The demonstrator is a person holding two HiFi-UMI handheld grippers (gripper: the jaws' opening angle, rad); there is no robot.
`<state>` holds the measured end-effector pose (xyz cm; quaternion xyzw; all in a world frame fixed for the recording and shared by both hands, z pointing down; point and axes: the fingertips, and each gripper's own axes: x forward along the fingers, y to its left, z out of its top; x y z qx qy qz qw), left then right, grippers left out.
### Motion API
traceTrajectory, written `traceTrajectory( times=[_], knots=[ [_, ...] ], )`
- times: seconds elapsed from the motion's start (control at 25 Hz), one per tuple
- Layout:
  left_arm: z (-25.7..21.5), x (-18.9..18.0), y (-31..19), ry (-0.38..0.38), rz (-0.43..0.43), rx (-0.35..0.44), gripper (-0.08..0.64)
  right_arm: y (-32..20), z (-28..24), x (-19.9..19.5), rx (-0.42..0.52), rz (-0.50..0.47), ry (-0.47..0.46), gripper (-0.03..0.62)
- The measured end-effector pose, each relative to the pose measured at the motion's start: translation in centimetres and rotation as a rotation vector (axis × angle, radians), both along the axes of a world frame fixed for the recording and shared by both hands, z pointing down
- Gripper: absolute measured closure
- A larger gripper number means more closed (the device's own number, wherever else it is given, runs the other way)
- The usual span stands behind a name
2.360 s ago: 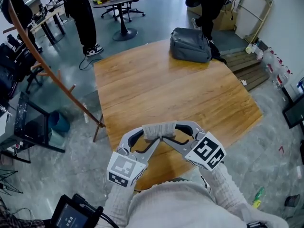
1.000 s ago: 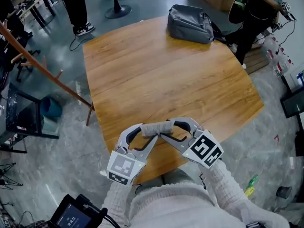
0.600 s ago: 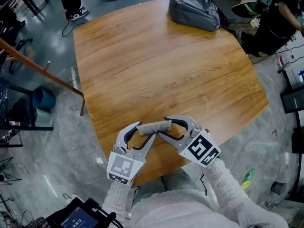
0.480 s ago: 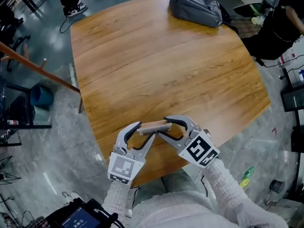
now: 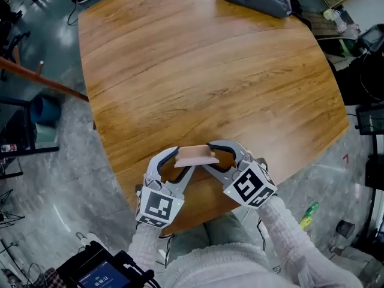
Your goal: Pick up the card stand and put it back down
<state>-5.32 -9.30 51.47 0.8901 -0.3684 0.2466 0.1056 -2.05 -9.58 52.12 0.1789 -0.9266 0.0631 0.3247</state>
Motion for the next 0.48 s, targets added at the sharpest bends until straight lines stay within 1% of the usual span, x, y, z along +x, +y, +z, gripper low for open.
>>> traceTrajectory(
  times=[0.16, 0.48],
  knots=[
    [0.46, 0.12, -0.03, 0.012, -0.003, -0.018, 0.348, 0.00, 0.58, 0.20, -0.031, 0.009, -0.008, 0.419],
    [0.54, 0.21, -0.42, 0.041, -0.008, -0.022, 0.348, -0.26, 0.86, 0.23, -0.077, 0.037, -0.042, 0.419]
  ],
)
